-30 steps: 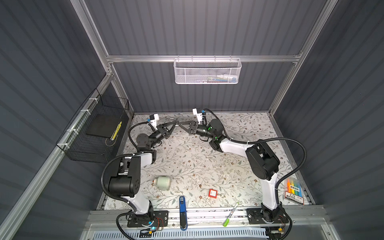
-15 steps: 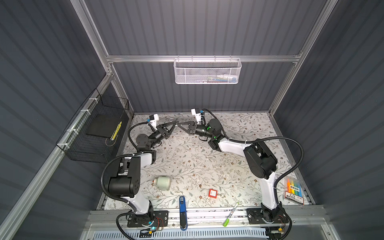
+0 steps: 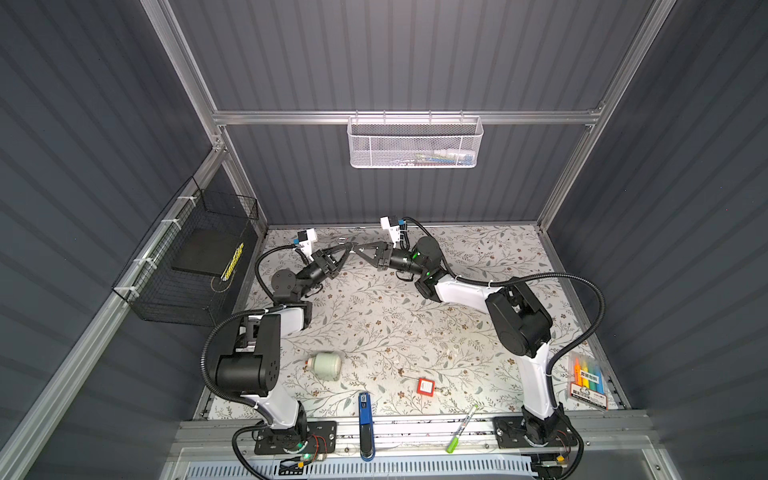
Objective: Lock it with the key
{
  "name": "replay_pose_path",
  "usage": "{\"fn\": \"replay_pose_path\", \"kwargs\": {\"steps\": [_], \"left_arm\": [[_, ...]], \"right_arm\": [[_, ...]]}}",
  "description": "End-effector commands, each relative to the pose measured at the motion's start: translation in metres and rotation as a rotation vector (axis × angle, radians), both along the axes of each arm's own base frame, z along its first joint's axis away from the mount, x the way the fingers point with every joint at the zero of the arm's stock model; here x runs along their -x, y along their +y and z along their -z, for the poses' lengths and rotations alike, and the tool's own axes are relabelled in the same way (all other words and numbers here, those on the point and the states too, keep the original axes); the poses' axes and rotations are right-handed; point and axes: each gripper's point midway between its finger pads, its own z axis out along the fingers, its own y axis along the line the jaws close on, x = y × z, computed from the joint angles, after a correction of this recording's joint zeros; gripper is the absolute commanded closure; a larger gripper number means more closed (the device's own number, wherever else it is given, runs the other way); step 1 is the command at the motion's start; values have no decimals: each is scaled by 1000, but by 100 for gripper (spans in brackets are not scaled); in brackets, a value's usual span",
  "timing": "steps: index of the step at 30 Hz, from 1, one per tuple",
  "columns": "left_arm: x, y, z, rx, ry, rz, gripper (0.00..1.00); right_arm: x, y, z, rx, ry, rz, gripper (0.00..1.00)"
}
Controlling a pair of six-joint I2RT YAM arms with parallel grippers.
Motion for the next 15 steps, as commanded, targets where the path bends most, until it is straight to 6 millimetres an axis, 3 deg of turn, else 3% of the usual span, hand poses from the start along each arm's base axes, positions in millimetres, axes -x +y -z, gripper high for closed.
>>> {"fn": "replay_pose_path", "kwargs": {"steps": [1,2,5,7,15], "left_arm": [[13,-4,-8,-8,-52,20,87],[13,-3,-6,-10,-50,17,77],[13,-3,-4,-11,-50,8,64],[12,-1,-6,-10,-55,-2,48],[7,16,-10,-7,-63,-48,37]], "right_arm": [[4,3,-14,-46,-63,-10,95],[4,3,-14,-50,-63,-6,95],[4,-1,-16,-65,-67,6,97],[5,-4,-16,-68,-72,9,98],[4,-16,-10,-59,-72,34,100]]}}
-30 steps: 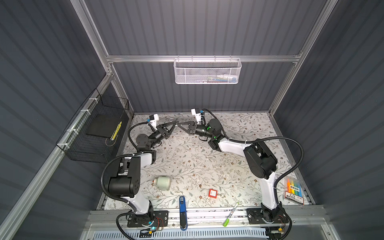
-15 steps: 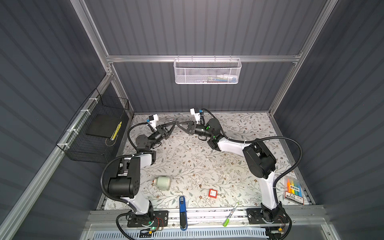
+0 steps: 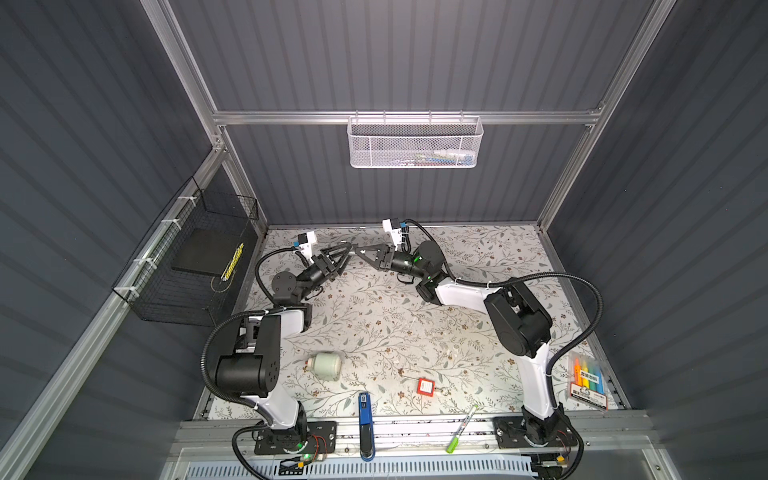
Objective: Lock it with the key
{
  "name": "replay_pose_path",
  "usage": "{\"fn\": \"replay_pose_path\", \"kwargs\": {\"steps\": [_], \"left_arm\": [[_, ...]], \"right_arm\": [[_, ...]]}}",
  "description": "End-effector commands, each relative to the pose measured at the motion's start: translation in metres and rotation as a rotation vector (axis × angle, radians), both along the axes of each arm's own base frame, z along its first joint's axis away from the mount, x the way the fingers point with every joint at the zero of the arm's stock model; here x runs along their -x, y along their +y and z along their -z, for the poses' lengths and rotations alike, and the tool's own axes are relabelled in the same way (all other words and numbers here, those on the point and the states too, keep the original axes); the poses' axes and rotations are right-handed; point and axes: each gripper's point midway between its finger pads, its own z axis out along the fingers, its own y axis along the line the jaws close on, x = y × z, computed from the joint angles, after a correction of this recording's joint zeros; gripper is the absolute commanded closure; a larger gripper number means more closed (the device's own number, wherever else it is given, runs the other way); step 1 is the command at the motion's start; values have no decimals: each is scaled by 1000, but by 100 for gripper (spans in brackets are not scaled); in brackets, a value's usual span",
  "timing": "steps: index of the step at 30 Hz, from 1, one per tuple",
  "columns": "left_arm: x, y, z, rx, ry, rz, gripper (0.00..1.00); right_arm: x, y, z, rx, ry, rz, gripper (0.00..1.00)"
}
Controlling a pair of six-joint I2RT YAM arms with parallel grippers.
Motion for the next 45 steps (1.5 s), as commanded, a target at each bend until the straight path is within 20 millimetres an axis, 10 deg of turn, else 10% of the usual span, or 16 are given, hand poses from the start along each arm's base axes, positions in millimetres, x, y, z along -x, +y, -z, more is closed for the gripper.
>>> {"fn": "replay_pose_path", "kwargs": {"steps": [1,45], "left_arm": [[7,9,-17,-7,-78,-22,36],[3,21,-2,-15,-23,-16,36]], "right_arm": [[4,-11,-20,-43,-69,19,100],[9,-2,18,40,14,-49,100]]}}
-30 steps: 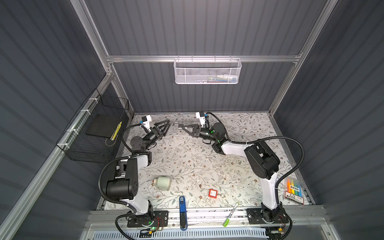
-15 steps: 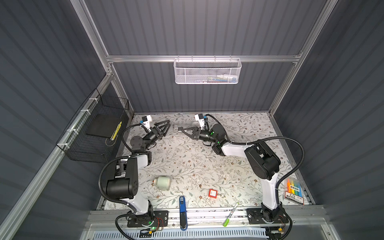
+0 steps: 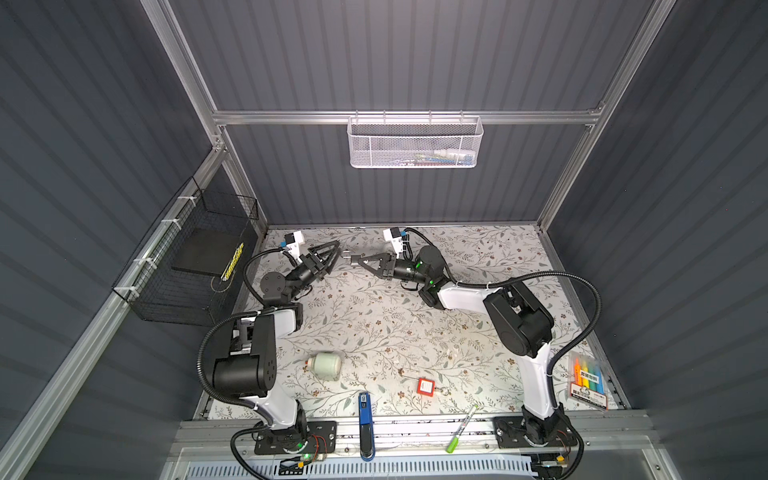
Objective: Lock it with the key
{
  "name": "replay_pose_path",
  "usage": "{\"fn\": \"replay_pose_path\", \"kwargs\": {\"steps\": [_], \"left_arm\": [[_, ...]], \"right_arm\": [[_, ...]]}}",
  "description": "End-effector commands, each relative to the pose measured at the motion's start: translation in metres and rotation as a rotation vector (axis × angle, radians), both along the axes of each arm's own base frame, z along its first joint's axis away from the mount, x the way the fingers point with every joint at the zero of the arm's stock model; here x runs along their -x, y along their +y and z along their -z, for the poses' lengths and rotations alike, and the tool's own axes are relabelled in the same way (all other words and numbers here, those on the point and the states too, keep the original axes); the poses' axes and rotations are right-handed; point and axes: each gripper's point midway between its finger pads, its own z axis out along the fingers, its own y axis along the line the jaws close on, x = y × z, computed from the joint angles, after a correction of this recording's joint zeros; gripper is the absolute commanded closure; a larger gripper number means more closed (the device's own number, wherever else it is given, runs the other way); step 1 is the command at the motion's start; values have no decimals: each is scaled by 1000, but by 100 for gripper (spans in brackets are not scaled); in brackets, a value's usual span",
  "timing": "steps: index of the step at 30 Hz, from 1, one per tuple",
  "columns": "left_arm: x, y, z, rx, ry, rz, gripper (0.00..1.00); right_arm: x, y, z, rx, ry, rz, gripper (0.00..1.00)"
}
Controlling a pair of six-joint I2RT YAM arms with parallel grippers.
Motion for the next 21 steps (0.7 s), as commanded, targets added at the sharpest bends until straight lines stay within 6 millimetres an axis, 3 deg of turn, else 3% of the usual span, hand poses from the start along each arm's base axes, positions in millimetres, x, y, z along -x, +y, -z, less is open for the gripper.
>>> {"fn": "replay_pose_path", "kwargs": {"steps": [1,7,21], "left_arm": [[7,-4,-2,-9,-30,22,36],[7,-4,-13,-12,-62,26,36],[7,-4,-12,4,-38,30,36]], "right_arm": [[2,2,-12,-26,-37,-12,100],[3,-1,-3,-10,-26,-2,100],[4,-3,5,-2,-15,2,100]]}}
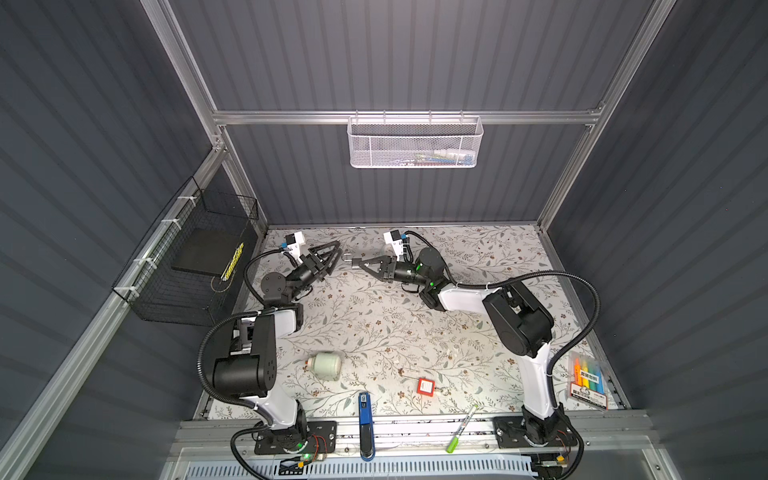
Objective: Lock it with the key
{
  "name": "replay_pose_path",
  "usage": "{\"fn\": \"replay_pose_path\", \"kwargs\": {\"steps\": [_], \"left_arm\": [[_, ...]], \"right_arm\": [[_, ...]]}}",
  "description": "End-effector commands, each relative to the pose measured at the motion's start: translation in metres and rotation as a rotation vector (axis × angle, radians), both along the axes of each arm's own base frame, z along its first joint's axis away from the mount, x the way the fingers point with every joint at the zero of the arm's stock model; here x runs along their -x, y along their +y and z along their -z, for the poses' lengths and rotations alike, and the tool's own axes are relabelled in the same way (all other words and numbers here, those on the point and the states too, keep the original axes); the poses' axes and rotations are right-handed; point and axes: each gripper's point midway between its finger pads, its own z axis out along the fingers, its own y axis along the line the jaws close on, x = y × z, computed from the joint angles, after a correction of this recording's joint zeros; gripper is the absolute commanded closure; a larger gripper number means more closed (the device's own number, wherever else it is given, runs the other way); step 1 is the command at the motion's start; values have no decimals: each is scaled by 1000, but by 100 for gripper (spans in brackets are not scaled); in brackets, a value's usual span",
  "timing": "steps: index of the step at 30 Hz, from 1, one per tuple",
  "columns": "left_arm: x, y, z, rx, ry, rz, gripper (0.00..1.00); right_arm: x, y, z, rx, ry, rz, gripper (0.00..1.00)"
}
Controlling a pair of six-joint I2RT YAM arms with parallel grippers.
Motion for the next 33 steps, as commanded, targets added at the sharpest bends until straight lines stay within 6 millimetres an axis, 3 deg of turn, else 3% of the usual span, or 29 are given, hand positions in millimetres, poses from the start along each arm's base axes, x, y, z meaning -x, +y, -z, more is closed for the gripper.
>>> {"fn": "replay_pose_path", "kwargs": {"steps": [1,22,33], "left_arm": [[7,-4,-13,-10,-60,22,36],[12,-14,0,-28,-29,77,37],[14,-14,2,-28,-24,79,55]], "right_arm": [[2,-1,-6,-17,-33,0,100],[3,7,-25,-45,-80,-47,100],[-4,2,-33,-70,-92,-27,100]]}}
